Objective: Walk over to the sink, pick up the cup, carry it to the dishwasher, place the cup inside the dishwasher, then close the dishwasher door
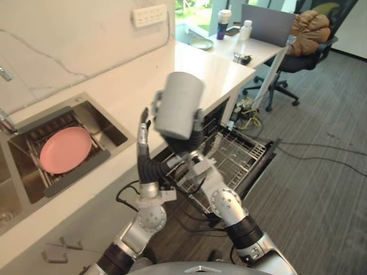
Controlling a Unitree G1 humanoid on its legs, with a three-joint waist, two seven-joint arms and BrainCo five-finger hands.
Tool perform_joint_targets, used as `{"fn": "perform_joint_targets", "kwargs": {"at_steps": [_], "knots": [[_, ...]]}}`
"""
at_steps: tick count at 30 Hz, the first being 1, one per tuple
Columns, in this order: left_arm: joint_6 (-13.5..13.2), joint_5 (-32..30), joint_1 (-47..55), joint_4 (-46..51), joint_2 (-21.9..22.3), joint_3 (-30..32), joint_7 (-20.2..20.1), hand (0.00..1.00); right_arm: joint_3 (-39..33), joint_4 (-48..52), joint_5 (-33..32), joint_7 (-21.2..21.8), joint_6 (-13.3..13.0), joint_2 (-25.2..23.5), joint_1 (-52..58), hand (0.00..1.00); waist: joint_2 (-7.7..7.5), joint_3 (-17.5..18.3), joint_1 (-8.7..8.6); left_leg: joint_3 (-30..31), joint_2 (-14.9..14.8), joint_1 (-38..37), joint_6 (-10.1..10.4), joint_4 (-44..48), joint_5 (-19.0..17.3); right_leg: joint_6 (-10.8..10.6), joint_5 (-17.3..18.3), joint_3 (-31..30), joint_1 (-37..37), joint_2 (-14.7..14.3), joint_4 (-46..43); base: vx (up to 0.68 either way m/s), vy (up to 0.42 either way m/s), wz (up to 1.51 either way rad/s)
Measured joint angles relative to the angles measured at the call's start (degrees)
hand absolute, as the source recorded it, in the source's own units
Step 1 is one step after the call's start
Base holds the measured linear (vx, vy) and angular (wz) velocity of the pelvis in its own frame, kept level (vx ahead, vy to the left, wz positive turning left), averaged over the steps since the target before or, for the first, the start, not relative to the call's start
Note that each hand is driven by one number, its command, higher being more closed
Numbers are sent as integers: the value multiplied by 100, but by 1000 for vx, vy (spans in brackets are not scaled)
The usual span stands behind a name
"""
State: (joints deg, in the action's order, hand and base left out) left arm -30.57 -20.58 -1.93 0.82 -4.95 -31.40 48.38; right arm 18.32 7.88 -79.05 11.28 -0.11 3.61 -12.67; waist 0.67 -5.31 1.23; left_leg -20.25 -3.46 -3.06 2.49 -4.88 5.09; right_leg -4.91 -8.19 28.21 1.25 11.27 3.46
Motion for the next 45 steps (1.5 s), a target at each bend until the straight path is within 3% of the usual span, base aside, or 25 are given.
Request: {"fn": "perform_joint_targets", "kwargs": {"at_steps": [5,11,14,17,21,23,24,26,29,33,35,38,39,41,45], "knots": [[-107,-112,-36,24,186,438,15,0,-901,34,-47,372,45,253,946,100,-7,3,-176,-183,-17,-67,4,1,-10,-14,-103,-189,-8,-68,113,37,-21,-18],[-114,-99,-143,76,398,618,-20,0,-1254,35,-46,593,151,339,1285,100,-22,-5,-285,-359,-46,-150,16,0,-82,-14,-92,-329,-45,-109,114,20,-15,-17],[-195,214,-162,77,425,673,-317,0,-1413,34,-7,579,144,279,1395,100,-40,-11,-298,-370,-59,-150,28,0,-93,-15,-92,-369,-50,-109,114,3,-3,-1],[-331,1038,-160,86,441,645,-1136,0,-1762,21,284,467,48,127,1526,100,-77,-5,-312,-380,-56,-150,42,0,-112,-18,-94,-377,-53,-104,114,0,0,0],[-245,2302,-88,93,446,449,-2596,0,-2438,-172,977,240,-109,158,1604,100,-125,0,-330,-390,-39,-145,34,0,-125,-32,-92,-387,-64,-83,114,0,0,0],[20,2491,20,105,430,214,-3272,0,-2754,-490,1272,79,-168,184,1606,100,-147,25,-342,-394,-29,-118,30,0,-137,-41,-88,-390,-90,-73,114,0,0,0],[104,2497,62,105,411,161,-3421,0,-2812,-573,1374,40,-185,204,1606,100,-151,28,-348,-394,-27,-101,33,0,-140,-46,-91,-391,-106,-70,114,0,0,0],[554,2495,304,69,258,-61,-3961,0,-2882,-854,1750,-33,-216,451,1601,100,-155,31,-384,-403,-21,-67,30,1,-142,-59,-99,-397,-144,-65,114,15,-4,-1],[881,2439,685,-295,33,-25,-4313,0,-3072,-996,2237,-39,-218,717,1580,100,-151,35,-403,-366,-27,-38,14,1,-135,-64,-95,-376,-152,-58,114,29,-13,5],[1157,2102,959,-1061,-163,138,-4365,0,-3128,-1528,2778,-90,-217,1003,1460,100,-191,56,-359,-322,-30,-3,9,1,-132,-41,-111,-333,-153,-41,114,12,-4,7],[1311,1684,1155,-1672,-295,387,-4165,0,-3164,-1829,3417,-186,-215,1061,1437,100,-205,52,-322,-263,-17,-1,3,1,-126,-44,-109,-247,-122,-44,114,9,-12,11],[1356,1357,1263,-2117,-355,654,-3984,0,-3160,-2042,3713,-195,-213,1072,1395,100,-212,47,-316,-191,-4,11,-10,1,-117,-56,-100,-205,-88,-35,114,1,-6,17],[1456,895,1374,-2578,-425,959,-3798,0,-3092,-2286,4016,-203,-205,1116,1342,100,-243,29,-271,-92,9,22,-25,1,-103,-68,-83,-69,-34,-19,115,-13,5,33],[1501,545,1475,-2918,-531,1213,-3616,0,-2888,-2498,4238,-285,-188,1220,1244,100,-291,1,-218,7,14,52,-14,1,-102,-95,-48,12,4,-9,116,-19,6,32],[2080,258,1542,-3667,-615,2036,-3201,0,-2498,-3123,4939,-536,-82,1279,706,100,-490,-159,32,213,-7,323,-2,1,-33,-48,-3,197,-95,-27,115,-47,1,25]]}}
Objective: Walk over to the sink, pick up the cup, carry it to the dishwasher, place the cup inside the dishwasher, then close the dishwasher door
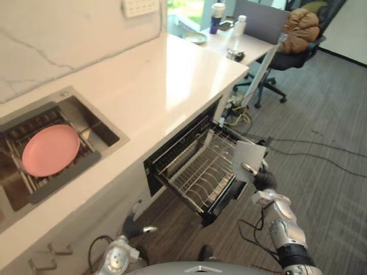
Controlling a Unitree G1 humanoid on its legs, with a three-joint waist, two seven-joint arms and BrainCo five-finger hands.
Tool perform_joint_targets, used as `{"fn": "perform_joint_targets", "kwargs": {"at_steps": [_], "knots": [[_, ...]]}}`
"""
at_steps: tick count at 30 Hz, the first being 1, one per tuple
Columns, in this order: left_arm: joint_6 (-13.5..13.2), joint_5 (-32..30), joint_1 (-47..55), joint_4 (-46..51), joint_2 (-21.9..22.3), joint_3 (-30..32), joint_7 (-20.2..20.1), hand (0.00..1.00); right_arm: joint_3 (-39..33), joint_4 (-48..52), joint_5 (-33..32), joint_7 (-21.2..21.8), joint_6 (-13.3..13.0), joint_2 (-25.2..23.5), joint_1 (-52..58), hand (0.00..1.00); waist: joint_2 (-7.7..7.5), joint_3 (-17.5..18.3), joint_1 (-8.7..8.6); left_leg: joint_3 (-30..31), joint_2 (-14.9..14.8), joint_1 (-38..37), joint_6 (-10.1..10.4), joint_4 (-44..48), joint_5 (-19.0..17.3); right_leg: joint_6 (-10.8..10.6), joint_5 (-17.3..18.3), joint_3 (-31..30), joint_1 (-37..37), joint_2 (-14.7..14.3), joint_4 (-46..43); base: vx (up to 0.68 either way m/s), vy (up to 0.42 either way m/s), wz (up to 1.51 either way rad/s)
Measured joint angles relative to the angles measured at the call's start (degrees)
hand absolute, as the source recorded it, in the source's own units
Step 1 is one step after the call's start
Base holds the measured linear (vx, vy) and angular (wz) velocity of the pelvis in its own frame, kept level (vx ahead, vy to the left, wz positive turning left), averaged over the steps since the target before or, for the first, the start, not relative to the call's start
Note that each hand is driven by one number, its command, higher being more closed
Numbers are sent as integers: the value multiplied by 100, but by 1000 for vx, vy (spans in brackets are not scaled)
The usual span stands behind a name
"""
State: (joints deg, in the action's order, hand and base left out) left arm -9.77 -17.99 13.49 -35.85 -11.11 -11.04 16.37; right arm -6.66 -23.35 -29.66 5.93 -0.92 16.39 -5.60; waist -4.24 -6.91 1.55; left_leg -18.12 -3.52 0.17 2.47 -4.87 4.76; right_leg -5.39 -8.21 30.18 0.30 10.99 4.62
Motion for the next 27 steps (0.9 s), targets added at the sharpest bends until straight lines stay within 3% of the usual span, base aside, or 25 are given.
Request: {"fn": "perform_joint_targets", "kwargs": {"at_steps": [4,5,8,13,16,19,21,23,27], "knots": [[361,92,-294,-597,-152,900,364,0,266,-288,457,-160,-54,3,-554,100,-216,-506,236,269,-39,239,-1,4,149,27,-11,68,-129,-49,-8,-27,-7,31],[591,220,-190,-643,-198,977,375,0,352,-288,627,-244,-57,18,-708,100,-267,-626,347,317,-32,320,1,10,174,19,-21,74,-205,-44,-52,3,-2,20],[866,399,-62,-670,-184,1105,477,0,428,-415,755,-395,-51,63,-1103,100,-333,-888,428,523,-9,497,-27,36,242,39,-29,183,-271,-50,-113,48,-2,33],[886,464,-75,-777,-178,1158,671,0,578,-1689,989,-690,-70,459,-1994,100,-436,-1336,718,842,0,800,-53,40,417,38,-13,172,-403,-66,-165,46,15,37],[921,512,-71,-829,-175,1218,450,0,658,-2110,990,-785,-202,763,-2262,100,-398,-1603,828,1047,7,904,-53,38,466,52,17,185,-411,-72,-218,-9,19,29],[1597,541,-74,-1042,-190,1219,-245,0,754,-2315,1297,-789,-263,1023,-2593,100,-344,-1866,837,1158,7,932,-3,35,503,61,173,183,-450,-51,-409,-42,17,19],[1905,592,-73,-1336,-177,1215,-645,0,876,-2352,1441,-814,-265,1178,-2735,100,-323,-1923,888,1171,-24,1023,13,34,523,97,284,177,-571,-58,-496,-63,-5,5],[2101,748,-73,-1559,-157,1214,-785,0,876,-2522,1573,-901,-250,1214,-2937,100,-317,-1926,910,1182,-72,1204,42,35,549,101,309,155,-747,-89,-531,-45,-33,9],[2095,784,-190,-1629,-56,1171,-790,0,896,-2748,1793,-850,-180,1237,-3127,100,-245,-1972,949,1228,-111,1359,50,36,660,127,299,142,-851,-137,-509,6,-32,10]]}}
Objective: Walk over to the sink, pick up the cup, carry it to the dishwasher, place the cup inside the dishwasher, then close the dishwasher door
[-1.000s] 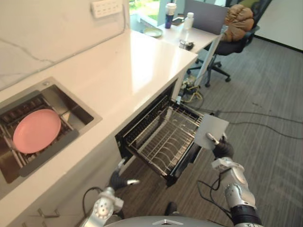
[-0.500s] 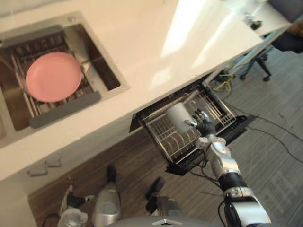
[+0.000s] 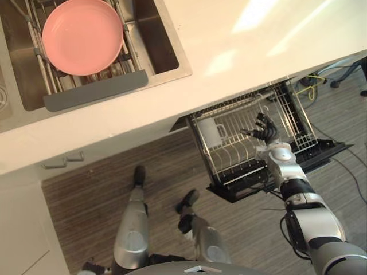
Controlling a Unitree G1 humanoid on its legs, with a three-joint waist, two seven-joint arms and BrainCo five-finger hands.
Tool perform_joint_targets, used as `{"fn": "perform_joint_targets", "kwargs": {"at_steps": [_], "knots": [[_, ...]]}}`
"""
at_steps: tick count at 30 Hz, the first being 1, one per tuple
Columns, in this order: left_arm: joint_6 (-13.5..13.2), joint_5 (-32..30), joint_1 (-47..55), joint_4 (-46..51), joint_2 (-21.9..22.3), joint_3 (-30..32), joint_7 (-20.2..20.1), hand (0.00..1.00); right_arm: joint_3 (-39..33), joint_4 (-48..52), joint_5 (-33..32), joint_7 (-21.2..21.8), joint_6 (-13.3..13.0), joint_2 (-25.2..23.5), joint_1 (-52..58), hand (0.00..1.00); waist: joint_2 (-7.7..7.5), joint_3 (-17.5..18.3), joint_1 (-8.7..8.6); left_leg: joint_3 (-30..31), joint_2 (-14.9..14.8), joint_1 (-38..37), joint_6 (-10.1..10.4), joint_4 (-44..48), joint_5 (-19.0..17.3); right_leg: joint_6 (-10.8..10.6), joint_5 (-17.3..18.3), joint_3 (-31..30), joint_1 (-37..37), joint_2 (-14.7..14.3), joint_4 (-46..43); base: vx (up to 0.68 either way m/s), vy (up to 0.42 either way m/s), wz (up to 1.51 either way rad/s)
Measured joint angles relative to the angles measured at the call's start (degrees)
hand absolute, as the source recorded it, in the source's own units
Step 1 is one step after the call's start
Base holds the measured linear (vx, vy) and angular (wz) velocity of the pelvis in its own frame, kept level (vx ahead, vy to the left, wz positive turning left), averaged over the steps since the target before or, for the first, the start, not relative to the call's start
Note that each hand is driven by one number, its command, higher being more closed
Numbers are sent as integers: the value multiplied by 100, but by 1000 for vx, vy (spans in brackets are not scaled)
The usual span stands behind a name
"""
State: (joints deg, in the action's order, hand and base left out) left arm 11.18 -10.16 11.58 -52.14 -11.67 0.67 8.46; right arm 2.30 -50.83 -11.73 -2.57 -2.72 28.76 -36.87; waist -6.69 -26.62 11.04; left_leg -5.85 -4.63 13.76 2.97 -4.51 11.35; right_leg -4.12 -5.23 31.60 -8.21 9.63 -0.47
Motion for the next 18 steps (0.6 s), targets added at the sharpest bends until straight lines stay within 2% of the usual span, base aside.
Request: {"fn": "perform_joint_targets", "kwargs": {"at_steps": [1,3,5,10,18], "knots": [[-8,-2,-93,-18,21,-101,2,0,6,-20,49,107,67,19,-3,0,48,-30,6,33,7,9,-5,0,6,2,-2,-6,-1,3,1,25,-14,5],[-18,-2,-199,-17,55,-127,4,0,163,-160,92,233,99,19,-6,0,99,-61,2,91,22,17,-12,1,11,16,-13,-9,-3,4,-2,36,-17,5],[-67,-11,-334,-17,60,-235,7,0,224,-446,103,483,245,14,-8,0,183,-112,17,114,43,27,-12,1,11,15,-12,-1,-3,0,-6,49,-17,5],[-128,-26,-454,-18,116,-346,6,0,432,-662,137,732,417,-7,-17,0,294,-180,11,126,66,26,-45,2,36,5,-5,2,-7,1,-13,51,-21,1],[-188,-133,-543,-45,143,-420,13,0,657,-868,218,718,420,-179,-367,0,392,-242,45,140,66,29,-23,2,22,14,6,13,-8,0,-14,5,-3,0]]}}
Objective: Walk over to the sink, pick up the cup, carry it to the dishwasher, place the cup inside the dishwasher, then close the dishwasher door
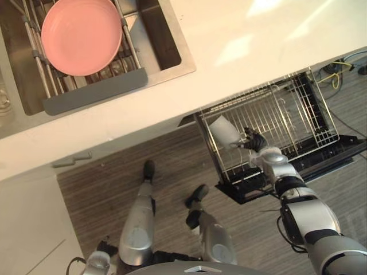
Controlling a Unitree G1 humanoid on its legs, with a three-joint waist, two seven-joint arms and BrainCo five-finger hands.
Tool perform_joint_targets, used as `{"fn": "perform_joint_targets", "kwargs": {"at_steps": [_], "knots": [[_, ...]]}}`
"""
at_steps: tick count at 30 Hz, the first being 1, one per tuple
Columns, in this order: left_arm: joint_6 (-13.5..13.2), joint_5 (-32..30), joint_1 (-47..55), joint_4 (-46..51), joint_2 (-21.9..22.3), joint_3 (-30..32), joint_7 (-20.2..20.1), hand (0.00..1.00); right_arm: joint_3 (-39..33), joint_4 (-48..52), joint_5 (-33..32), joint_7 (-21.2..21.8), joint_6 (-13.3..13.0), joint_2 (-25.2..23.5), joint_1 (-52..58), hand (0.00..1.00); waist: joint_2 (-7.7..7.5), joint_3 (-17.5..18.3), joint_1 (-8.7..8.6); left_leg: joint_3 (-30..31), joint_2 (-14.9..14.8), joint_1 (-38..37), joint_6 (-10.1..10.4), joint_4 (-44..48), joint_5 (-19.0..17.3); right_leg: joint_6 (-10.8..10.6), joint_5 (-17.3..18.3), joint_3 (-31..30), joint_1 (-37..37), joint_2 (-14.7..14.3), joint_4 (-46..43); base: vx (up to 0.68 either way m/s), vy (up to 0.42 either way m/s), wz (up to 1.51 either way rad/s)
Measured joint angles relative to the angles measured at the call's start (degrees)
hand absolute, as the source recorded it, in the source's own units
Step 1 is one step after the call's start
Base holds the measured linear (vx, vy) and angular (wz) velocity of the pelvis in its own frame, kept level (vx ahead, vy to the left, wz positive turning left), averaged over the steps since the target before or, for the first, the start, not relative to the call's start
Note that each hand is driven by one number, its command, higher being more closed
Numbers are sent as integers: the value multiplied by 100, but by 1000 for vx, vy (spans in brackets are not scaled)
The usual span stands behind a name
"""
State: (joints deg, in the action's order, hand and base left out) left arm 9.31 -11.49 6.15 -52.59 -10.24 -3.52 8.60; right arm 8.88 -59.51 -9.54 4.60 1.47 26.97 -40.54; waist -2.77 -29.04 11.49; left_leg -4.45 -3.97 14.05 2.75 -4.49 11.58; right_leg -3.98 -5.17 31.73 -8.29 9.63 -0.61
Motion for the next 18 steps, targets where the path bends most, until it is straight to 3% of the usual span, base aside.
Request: {"fn": "perform_joint_targets", "kwargs": {"at_steps": [7,13,18], "knots": [[-45,-6,-38,-46,8,4,-5,0,9,10,90,-28,-1,-191,-66,0,12,-9,7,15,2,-6,1,0,0,-2,1,19,21,4,1,4,-2,0],[-51,-508,-36,-44,3,24,-200,0,-54,524,134,-568,-58,-196,278,0,-13,3,-27,-77,0,-510,66,-3,-88,-89,59,-7,508,19,8,28,-14,-4],[64,-321,113,-264,-19,180,-453,0,-337,1465,393,-884,-172,-246,930,0,-164,507,-106,-451,-67,-840,45,-2,-209,-103,73,-307,660,-15,36,38,-23,-31]]}}
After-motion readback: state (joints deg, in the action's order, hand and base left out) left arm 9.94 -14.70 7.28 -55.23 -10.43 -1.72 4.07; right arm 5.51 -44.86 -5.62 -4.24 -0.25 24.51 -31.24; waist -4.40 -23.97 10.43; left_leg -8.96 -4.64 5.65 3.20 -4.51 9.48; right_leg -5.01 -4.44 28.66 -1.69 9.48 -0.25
